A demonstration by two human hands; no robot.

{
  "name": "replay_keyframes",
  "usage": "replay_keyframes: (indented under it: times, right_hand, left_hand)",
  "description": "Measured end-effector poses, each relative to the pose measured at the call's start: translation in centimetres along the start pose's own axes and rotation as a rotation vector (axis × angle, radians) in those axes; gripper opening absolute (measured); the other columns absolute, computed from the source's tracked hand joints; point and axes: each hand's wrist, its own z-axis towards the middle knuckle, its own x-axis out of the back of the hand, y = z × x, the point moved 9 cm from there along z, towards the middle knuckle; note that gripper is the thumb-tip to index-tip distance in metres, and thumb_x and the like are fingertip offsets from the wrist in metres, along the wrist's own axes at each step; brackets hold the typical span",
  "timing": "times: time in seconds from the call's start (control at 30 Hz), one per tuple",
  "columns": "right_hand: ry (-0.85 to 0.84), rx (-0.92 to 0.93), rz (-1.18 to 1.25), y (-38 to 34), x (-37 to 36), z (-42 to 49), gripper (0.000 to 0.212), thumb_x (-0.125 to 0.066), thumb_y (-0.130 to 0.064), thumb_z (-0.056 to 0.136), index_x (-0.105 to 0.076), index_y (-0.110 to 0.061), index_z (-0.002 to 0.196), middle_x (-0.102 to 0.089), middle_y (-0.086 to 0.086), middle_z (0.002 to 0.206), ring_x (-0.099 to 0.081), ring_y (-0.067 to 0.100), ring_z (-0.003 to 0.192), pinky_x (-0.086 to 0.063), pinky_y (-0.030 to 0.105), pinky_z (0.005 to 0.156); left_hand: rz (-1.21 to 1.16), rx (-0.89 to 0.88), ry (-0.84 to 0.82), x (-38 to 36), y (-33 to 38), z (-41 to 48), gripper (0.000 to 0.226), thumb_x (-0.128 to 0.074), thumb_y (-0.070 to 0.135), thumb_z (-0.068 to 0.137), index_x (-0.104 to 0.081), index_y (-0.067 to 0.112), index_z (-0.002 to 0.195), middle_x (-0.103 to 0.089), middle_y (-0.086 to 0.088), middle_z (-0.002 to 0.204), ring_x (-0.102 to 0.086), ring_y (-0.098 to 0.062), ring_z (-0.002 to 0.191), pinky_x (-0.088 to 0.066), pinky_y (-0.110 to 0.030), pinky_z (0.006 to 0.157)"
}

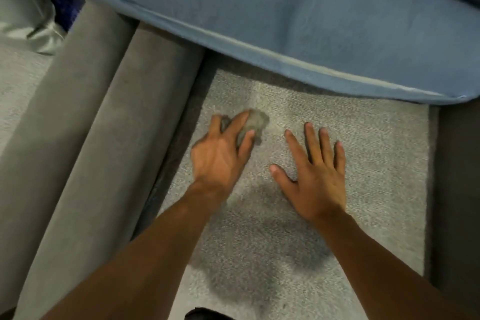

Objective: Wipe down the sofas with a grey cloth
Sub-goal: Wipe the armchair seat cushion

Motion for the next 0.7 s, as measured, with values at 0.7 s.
replay_keyframes:
  times: [0.7]
  right_hand:
    - [0.022,0.007,0.017,0.4,-0.5,0.2,0.073,-0.026,-0.073,0.095,-0.017,-0.037,0.158,0.001,0.001,0.168,0.006,0.027,0.154,-0.005,0.057,0.121]
  left_hand:
    - [0.062,-0.195,0.000,-0.5,1.9,3.6,0.034,-0.043,0.054,0.107,-0.064,0.042,0.131,-0.066,0.000,0.110,-0.066,-0.019,0.069,-0.052,-0.029,0.059]
